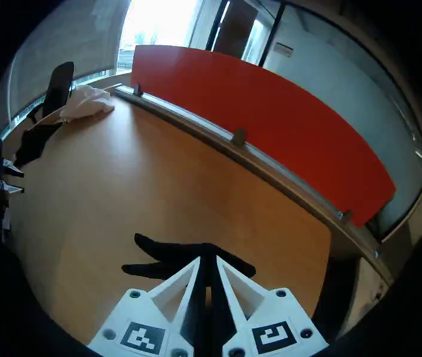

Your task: Fold towel

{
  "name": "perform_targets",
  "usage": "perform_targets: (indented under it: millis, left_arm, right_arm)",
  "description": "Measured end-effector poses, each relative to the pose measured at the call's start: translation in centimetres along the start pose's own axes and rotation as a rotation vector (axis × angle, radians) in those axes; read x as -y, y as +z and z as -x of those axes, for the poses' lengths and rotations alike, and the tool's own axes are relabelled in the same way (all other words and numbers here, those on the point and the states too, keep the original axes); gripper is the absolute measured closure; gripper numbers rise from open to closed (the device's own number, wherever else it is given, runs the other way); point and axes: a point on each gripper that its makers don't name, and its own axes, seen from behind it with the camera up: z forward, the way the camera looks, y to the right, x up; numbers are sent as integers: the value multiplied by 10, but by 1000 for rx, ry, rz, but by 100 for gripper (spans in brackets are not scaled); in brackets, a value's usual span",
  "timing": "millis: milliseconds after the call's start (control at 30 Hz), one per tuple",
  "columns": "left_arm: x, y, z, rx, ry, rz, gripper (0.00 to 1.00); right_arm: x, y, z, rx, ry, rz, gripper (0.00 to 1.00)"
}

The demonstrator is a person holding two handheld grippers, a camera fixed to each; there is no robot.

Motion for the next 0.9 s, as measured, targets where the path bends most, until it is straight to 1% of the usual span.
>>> perform_targets:
  millis: [200, 467, 900]
  left_arm:
    - [-5, 0, -3, 2, 6, 2, 5]
    - [-14, 0, -5, 7, 20, 6, 5]
    - [-30, 3, -6, 17, 40, 21, 5]
  right_arm:
    - [-24, -6, 17, 25, 9, 26, 96]
    - [-50, -13, 37, 44, 45, 54, 96]
    - [-75, -30, 69, 67, 98, 86, 96]
